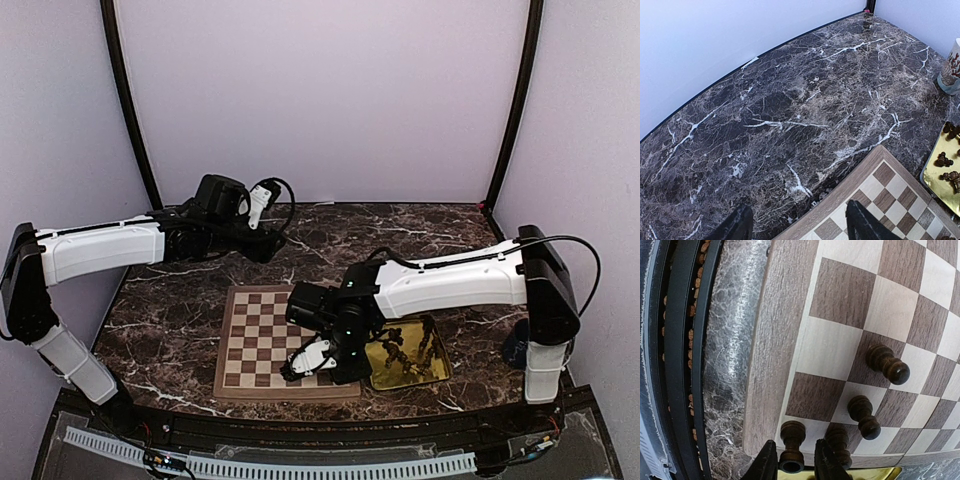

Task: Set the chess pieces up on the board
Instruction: Place the rook at a8, then pick up the bishop from the storage box, then place the bishop on the chessboard, then pick up the bishop from the chessboard.

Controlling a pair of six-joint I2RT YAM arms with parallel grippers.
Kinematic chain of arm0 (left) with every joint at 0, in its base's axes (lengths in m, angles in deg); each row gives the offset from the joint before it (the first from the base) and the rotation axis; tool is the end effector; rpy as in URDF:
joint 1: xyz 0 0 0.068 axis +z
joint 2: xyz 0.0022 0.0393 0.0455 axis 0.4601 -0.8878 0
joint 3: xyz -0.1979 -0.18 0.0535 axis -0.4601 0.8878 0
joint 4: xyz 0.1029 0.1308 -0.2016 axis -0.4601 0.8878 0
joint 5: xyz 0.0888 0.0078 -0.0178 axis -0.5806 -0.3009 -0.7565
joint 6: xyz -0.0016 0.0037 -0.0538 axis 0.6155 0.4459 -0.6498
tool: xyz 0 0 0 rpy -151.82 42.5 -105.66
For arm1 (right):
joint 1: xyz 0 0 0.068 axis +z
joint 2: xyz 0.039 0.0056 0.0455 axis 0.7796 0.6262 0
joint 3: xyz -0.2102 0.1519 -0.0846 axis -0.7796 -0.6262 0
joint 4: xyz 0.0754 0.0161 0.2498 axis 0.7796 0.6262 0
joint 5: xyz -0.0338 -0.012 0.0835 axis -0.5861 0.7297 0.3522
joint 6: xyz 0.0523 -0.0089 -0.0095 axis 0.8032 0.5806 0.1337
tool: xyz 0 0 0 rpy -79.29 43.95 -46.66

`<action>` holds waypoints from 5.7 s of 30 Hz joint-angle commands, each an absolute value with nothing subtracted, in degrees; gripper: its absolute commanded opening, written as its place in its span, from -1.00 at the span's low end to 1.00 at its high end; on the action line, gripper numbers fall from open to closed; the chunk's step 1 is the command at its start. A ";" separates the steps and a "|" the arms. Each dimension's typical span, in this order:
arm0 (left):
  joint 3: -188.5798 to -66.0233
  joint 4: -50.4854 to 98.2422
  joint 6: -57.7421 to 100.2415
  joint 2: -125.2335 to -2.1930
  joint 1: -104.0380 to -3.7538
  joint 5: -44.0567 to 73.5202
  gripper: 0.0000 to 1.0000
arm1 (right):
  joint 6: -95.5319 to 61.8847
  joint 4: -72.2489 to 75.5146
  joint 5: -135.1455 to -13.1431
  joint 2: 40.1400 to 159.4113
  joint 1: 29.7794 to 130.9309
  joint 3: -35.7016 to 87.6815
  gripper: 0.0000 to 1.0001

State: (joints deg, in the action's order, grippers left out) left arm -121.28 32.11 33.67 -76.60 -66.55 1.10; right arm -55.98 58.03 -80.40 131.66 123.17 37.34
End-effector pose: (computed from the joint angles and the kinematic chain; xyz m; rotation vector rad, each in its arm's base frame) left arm 0.2797 -0.2235 0.2887 0.6552 1.9709 -0.3151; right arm 0.1177 0.3644 0.1944 -2.3959 1.8594 0.0976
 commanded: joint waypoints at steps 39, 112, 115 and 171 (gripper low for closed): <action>-122.80 33.88 34.46 -77.04 -66.24 3.06 0.32 | -53.30 54.72 -75.76 108.70 87.44 11.17 -0.17; -124.07 36.17 32.15 -73.89 -58.84 9.65 0.32 | -56.82 60.77 -62.42 125.98 100.40 50.93 -0.01; -129.29 43.57 34.08 -77.18 -59.58 15.98 0.17 | -55.54 54.30 -59.53 117.99 94.26 39.53 0.00; -157.44 86.41 39.81 -109.13 -84.04 14.53 -0.40 | -53.32 29.60 -50.52 97.42 76.24 4.24 0.16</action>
State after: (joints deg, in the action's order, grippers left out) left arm -157.96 84.07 39.27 -109.19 -83.58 14.35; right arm -52.52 30.60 -50.52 96.89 76.35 4.81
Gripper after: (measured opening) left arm 0.319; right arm 0.581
